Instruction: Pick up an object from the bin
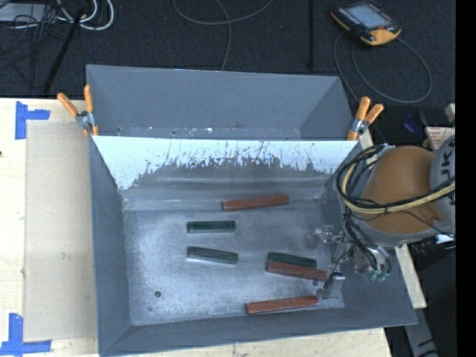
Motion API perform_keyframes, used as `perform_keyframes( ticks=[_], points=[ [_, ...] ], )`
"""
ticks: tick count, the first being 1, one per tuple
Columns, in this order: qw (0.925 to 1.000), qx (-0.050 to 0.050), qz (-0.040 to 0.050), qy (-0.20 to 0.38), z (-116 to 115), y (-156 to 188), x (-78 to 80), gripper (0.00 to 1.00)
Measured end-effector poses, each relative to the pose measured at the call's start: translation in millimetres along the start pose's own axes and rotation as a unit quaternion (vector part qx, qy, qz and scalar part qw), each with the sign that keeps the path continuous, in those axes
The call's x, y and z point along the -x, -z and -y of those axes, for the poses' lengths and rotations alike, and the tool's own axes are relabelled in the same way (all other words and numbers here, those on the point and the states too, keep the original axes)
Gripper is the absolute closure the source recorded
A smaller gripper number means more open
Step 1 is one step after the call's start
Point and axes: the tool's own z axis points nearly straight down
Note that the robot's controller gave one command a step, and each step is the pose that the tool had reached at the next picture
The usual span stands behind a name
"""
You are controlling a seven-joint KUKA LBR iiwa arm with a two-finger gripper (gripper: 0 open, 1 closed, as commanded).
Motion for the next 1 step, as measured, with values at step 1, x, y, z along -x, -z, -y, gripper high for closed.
perform_keyframes(
  ticks=[1],
  points=[
    [0.999, -0.001, 0.0008, 0.044, -22.0, -29.4, -7.7, 1.0]
  ],
)
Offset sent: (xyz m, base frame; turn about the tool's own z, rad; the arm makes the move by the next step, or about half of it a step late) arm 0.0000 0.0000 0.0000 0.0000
